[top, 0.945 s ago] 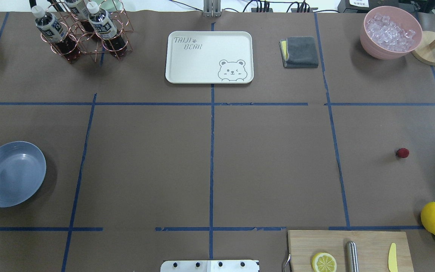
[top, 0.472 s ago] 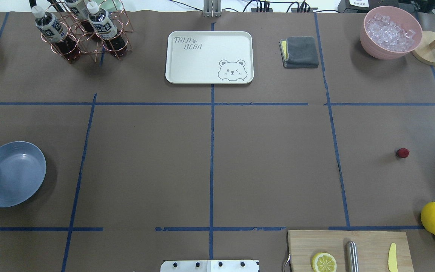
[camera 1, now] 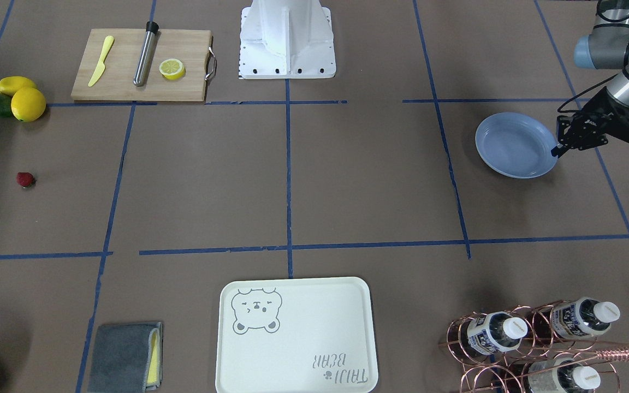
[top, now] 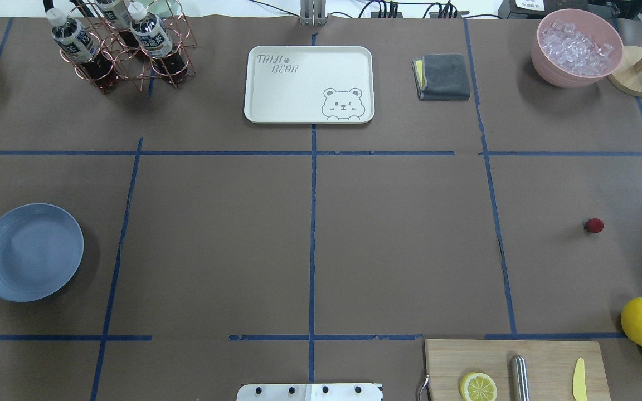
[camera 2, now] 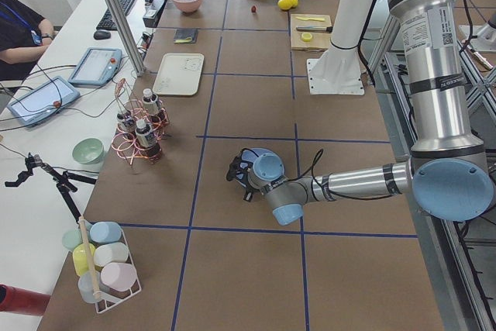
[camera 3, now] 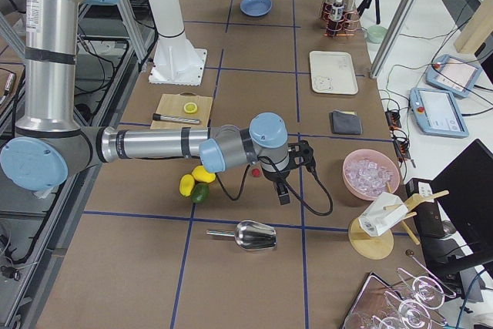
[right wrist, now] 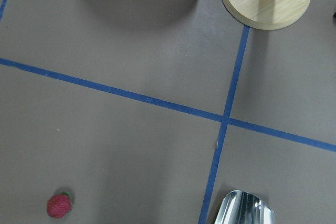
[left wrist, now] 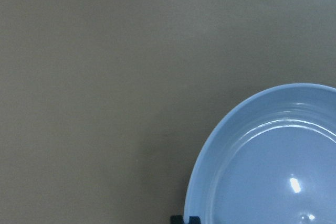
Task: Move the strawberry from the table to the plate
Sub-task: 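Lower the left gripper to the rim of the light blue plate and grip it, then slide the light blue plate with the left gripper toward the table center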
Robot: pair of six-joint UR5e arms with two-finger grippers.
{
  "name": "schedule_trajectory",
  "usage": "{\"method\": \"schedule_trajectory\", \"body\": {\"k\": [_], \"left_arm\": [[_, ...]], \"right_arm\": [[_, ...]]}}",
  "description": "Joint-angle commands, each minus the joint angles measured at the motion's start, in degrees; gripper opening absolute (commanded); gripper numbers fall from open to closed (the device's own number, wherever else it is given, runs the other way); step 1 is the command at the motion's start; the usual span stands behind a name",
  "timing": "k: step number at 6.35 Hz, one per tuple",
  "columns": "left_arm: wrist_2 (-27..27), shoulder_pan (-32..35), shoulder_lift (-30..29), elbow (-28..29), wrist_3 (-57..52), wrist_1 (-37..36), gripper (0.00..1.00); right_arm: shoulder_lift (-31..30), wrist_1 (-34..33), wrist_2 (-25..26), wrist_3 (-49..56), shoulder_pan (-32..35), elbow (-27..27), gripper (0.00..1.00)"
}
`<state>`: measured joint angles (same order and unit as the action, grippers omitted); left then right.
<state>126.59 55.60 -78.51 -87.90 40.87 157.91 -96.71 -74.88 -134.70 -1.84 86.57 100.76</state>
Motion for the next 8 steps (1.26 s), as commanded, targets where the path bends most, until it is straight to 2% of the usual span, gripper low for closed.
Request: {"method": "schedule_trajectory", "body": {"k": [1,2,4,5,6,8], "left_arm": [[0.8,0.0,-9.8,-11.9,5.0,-22.2,0.00],[-1.0,-1.4,-18.3,-12.7,12.6,-27.7,0.00],[-12.1,-16.2,-34.5,-10.4,28.1,-38.7,0.00],[-14.8,-21.2,-40.3,-6.4,32.6,-39.7,0.00],[-18.4,-25.2,-44.9,-1.8,35.8,-39.5,0.00],[-20.3,-27.8,-45.3,-1.2,35.9,-39.4,0.00]], "right_arm": [[-0.1,0.0,-0.1,-0.6,0.1,0.2,1.00],[-0.2,0.0,-0.1,-0.9,0.1,0.3,1.00],[-0.2,0.0,0.0,-1.2,0.1,0.3,1.00],[-0.2,0.0,0.0,-1.2,0.1,0.2,1.00],[-0.2,0.0,0.0,-1.2,0.1,0.2,1.00],[-0.2,0.0,0.0,-1.2,0.1,0.2,1.00]]}}
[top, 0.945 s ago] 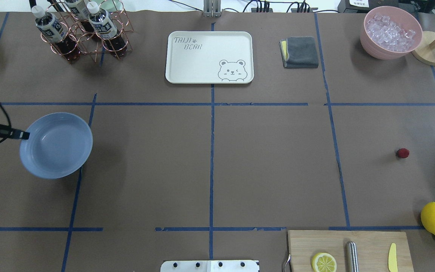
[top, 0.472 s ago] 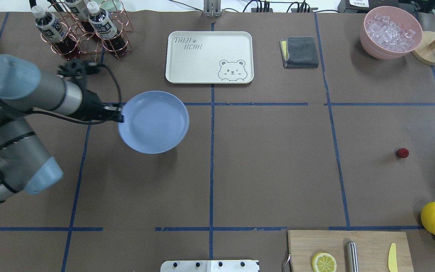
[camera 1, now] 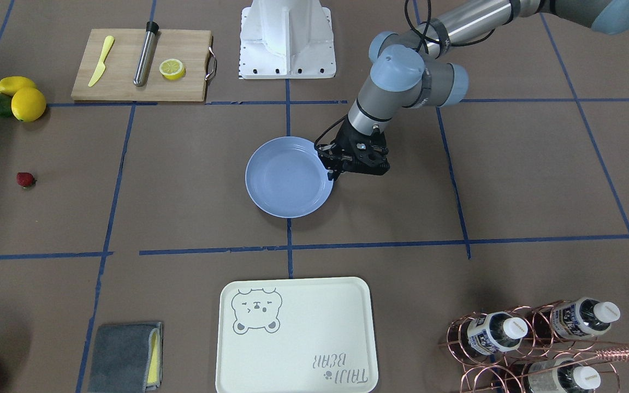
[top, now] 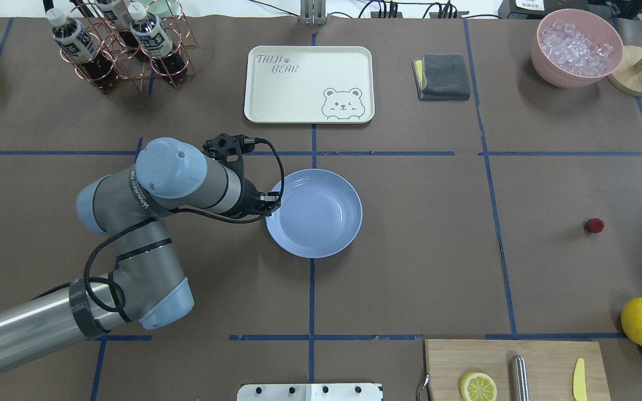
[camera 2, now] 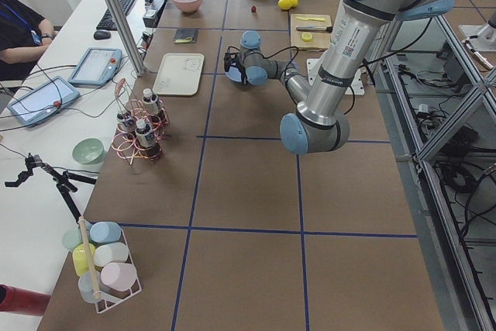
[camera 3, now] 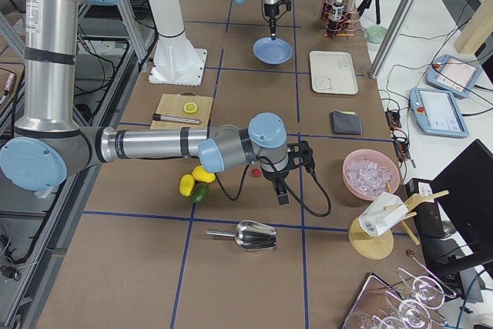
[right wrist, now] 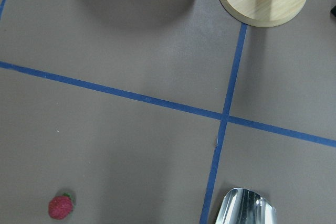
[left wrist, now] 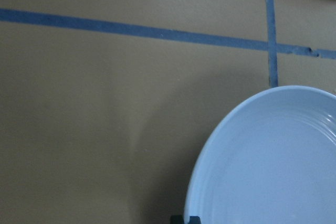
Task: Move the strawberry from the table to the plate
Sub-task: 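Slide the light blue plate with the left gripper toward the table center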
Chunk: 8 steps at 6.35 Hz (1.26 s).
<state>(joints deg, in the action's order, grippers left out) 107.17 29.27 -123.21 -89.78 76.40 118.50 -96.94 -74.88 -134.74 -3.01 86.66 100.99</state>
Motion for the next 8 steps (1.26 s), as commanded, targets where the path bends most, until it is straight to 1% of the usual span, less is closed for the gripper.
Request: {"method": "schedule_trajectory", "body": {"k": [1,7,8], "left_arm": [[-0.9,-1.6,-0.6,0.6,0.3,0.0,0.00],[-0.9,-1.2,0.2,0.1,-0.2,-0.1,0.00],[-0.9,-1.3,0.5,0.0,-0.2,0.0,0.16]], "right_arm": [[0.0,0.0,0.0,-0.1,0.0,0.0,1.00],[0.1,0.0,0.0,0.0,0.0,-0.1,1.00],[0.0,0.0,0.0,0.0,0.0,-0.1,1.00]]}}
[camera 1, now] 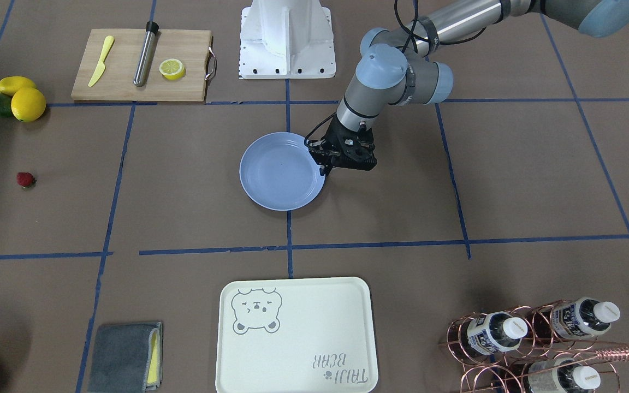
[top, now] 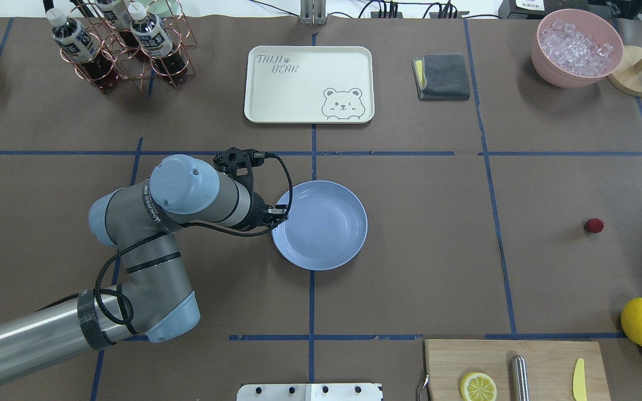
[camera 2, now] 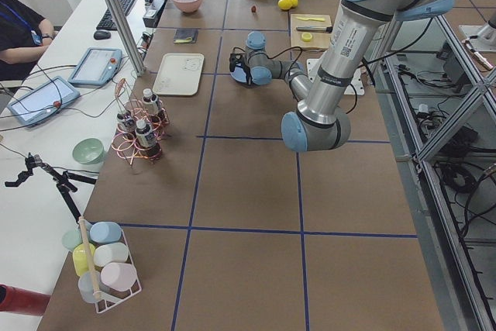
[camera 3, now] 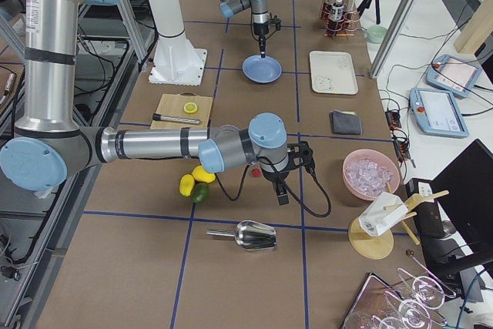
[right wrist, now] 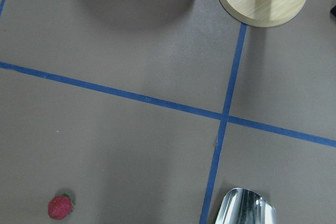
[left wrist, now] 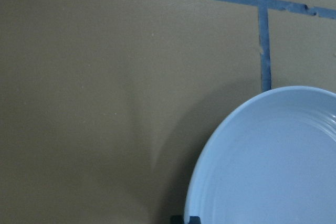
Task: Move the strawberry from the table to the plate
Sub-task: 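Release the plate and withdraw the left arm out of view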
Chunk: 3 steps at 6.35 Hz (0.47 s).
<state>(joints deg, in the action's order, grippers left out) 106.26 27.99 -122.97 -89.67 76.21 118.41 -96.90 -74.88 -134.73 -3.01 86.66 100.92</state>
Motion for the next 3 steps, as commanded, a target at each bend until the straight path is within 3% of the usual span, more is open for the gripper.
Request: {"method": "schedule_trajectory", "body": {"k": [1,2,3], "left_arm": [[-0.2,0.0,0.4,-0.1,-0.2,0.1,0.58],[-0.2,0.0,0.4,-0.2,-3.0,0.0,1.00],[0.4,2.5,2.2,-3.5,-8.2,-0.4,1.00]], "right_arm": [[0.0,0.0,0.0,0.0,0.0,0.1,1.00],[0.1,0.0,-0.1,-0.1,0.0,0.5,1.00],[0.6,0.2,-0.2,0.1,-0.1,0.9,1.00]]}}
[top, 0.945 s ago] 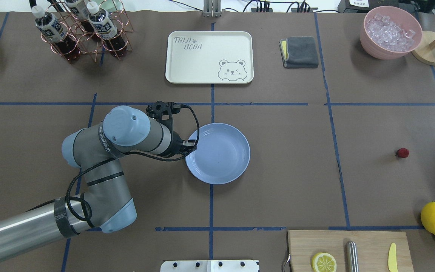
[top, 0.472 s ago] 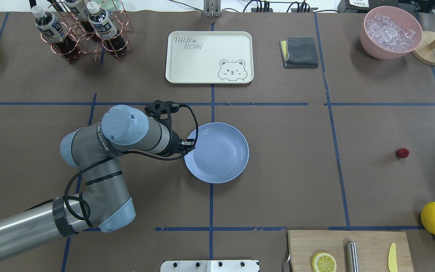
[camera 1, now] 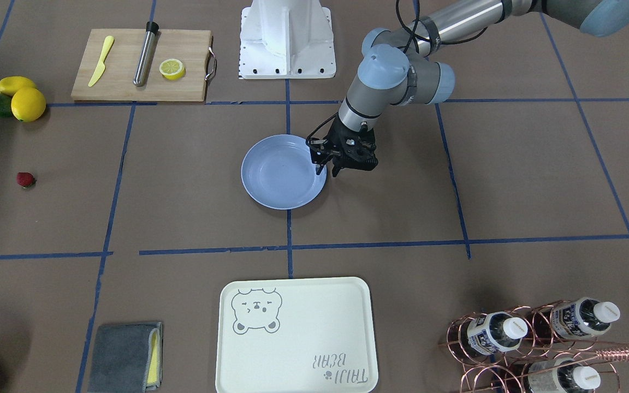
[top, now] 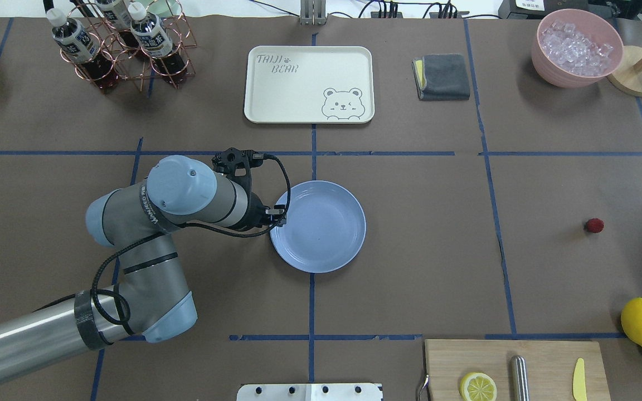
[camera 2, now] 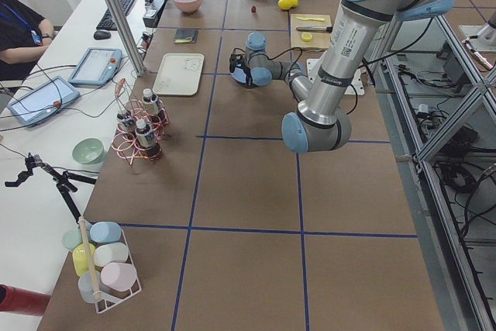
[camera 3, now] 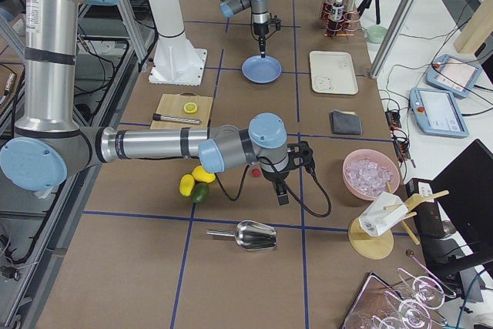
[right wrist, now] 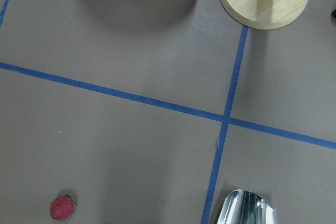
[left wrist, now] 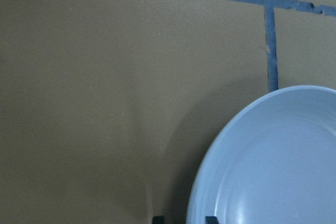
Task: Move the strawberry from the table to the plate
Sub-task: 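Release the plate and withdraw the left arm out of view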
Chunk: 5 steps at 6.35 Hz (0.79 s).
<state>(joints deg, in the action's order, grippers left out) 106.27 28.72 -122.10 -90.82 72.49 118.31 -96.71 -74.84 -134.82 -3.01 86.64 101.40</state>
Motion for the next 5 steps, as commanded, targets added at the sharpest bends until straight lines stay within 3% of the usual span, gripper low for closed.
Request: {"method": "schedule_trajectory", "body": {"k": [1,2,3,4,5], "left_arm": [[6.4,7.9,6.7,-8.0,-14.3,-3.5,1.00],[10.1,16.3,8.4,-11.5,-27.0,-10.3,1.00],[10.4,23.1,14.2,-14.6,-40.7,-14.3,1.00],[12.6,33.8,19.7,-14.5,-55.6,-14.8,1.00],[18.5,43.4,25.4,-12.0,-67.5,-15.3,1.00]], "right_arm": [[2.0,0.0,-0.6,-0.1,-0.2,3.4,1.00],[2.1,0.1,-1.9,0.0,-0.2,3.9,1.00],[2.0,-0.1,-1.9,0.2,-1.0,4.0,1.00],[2.1,-0.2,-1.2,0.2,-3.2,4.0,1.00],[2.2,-0.2,-1.2,0.2,-4.1,4.2,1.00]]}}
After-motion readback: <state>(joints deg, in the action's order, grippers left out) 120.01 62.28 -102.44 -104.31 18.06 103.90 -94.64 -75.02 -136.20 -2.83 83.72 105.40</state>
